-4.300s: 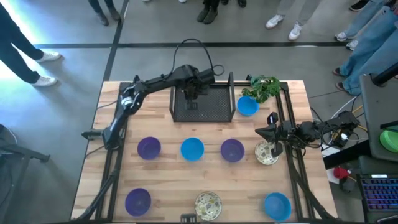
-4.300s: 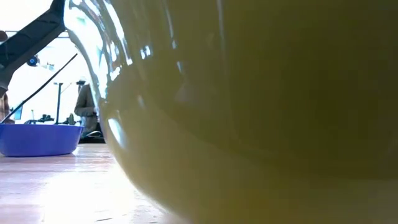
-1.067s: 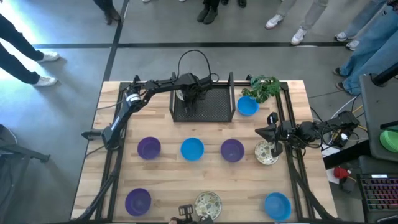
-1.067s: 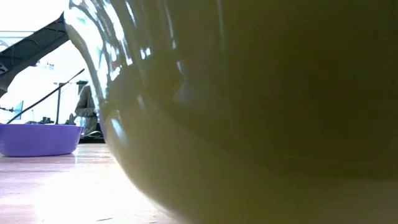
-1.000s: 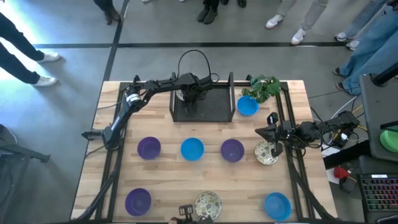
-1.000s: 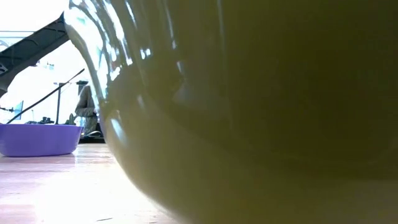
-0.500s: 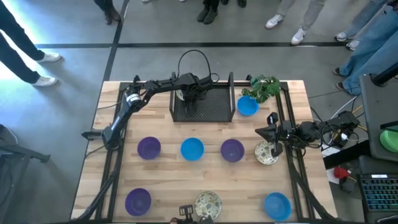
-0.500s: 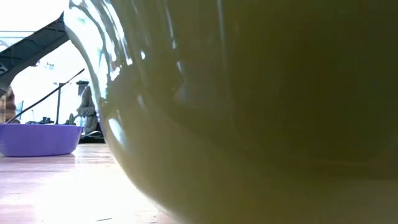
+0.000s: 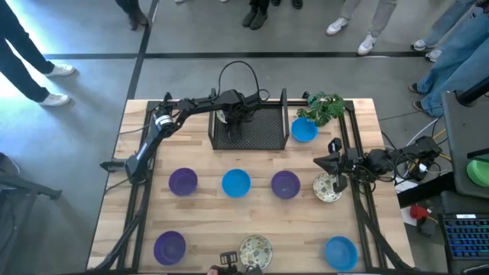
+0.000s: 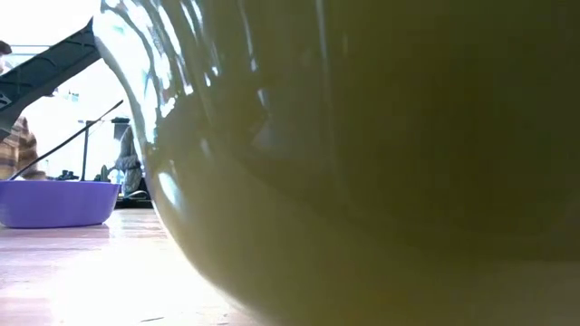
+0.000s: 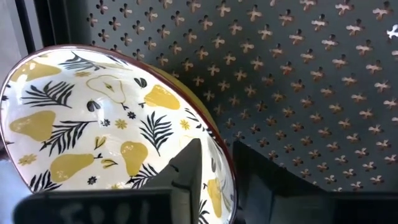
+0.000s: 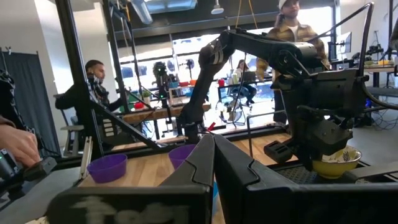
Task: Pick & Place Mini bowls
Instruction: Put the top white bowl on the shelf, then put the top blue bowl on the shelf
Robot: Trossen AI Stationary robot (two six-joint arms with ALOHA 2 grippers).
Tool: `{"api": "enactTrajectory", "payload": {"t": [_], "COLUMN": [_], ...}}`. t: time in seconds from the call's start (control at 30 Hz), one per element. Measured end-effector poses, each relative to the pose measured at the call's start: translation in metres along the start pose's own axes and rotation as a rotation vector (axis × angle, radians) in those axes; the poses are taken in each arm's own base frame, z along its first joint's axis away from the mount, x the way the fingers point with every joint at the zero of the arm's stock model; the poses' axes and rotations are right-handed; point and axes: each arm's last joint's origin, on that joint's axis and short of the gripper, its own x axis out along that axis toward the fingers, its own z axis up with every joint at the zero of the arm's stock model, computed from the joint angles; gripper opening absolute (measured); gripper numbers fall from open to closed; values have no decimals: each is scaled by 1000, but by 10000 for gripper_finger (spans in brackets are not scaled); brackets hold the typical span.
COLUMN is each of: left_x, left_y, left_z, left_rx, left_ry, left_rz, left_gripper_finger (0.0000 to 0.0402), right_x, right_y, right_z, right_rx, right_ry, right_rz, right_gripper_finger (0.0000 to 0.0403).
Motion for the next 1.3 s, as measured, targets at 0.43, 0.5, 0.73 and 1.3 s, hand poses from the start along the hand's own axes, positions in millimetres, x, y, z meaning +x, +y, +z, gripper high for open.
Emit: {"api": "enactTrajectory", "payload": {"t": [0.43,0.5,0.73,1.3], "left_x": [-11,-16,-33,-151], "left_y": [3,4,8,14], "left_z": [0,0,-1,-27], "left_rx": [27,23,20,-99], "left_ry": [6,7,10,-293], "left_rz": [-2,-3,-5,82], "left_gripper_finger": [105,105,105,105], "right_x": [0,0,0,0], "right_y": [0,0,0,-5], "right_z": [0,0,0,1], "right_rx": [0,0,0,69], "right_ry": [0,0,0,-27], "right_rz": [0,0,0,-173], "right_gripper_finger": [8,8,8,8]}}
